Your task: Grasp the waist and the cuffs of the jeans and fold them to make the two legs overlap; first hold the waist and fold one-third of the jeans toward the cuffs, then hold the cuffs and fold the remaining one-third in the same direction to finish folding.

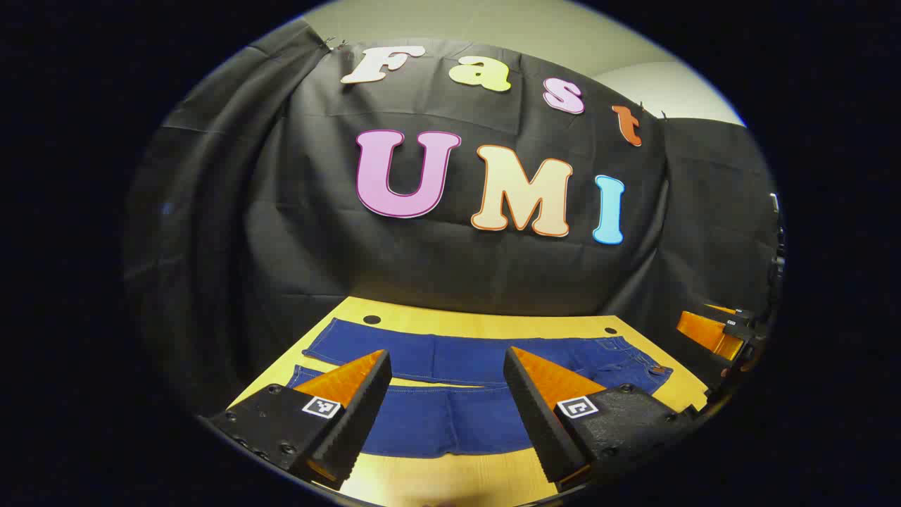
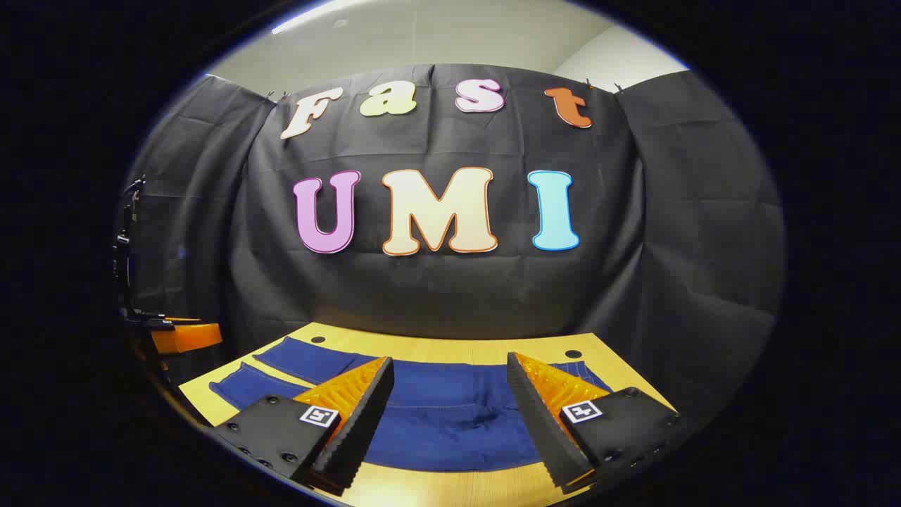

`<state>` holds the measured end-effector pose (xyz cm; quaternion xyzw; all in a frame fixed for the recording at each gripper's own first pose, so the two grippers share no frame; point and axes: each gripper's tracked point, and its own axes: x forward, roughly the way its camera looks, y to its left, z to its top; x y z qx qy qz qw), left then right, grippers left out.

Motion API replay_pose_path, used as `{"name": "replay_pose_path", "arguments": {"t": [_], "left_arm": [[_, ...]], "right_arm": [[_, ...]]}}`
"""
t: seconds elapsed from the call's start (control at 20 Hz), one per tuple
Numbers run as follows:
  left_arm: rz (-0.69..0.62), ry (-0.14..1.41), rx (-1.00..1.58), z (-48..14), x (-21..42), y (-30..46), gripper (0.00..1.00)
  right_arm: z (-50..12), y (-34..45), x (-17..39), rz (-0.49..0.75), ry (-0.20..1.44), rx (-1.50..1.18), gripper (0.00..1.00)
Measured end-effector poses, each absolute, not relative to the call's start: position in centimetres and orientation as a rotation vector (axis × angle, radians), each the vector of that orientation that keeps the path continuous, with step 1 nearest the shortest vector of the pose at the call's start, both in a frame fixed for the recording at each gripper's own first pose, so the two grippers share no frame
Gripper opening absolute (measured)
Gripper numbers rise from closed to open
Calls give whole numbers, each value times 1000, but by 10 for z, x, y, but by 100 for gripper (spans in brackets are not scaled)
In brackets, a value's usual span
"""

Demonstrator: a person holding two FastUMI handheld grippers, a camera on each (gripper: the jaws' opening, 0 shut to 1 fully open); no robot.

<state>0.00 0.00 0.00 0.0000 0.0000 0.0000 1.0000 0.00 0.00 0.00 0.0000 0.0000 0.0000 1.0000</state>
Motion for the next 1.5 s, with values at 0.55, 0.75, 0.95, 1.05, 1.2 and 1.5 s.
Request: {"name": "replay_pose_path", "arguments": {"t": [0.55, 0.75, 0.95, 1.05, 1.2, 1.5], "left_arm": [[-70, 87, 4, -33, 1, -12, 95], [-112, 170, -17, -68, 8, -12, 96], [-94, 283, 51, -112, 5, 15, 96], [-115, 341, 70, -131, 2, 26, 96], [-145, 435, 37, -159, 1, 41, 96], [-233, 635, 173, -206, -7, 91, 96]], "right_arm": [[-33, 0, 2, 17, 87, 7, 99], [-47, 0, 5, 20, 123, 74, 99], [-63, -13, 3, -27, 161, 100, 99], [-73, -19, 0, -45, 186, 86, 97], [-84, -23, -4, -57, 215, 65, 97], [-108, -17, -12, -42, 276, 42, 97]]}}
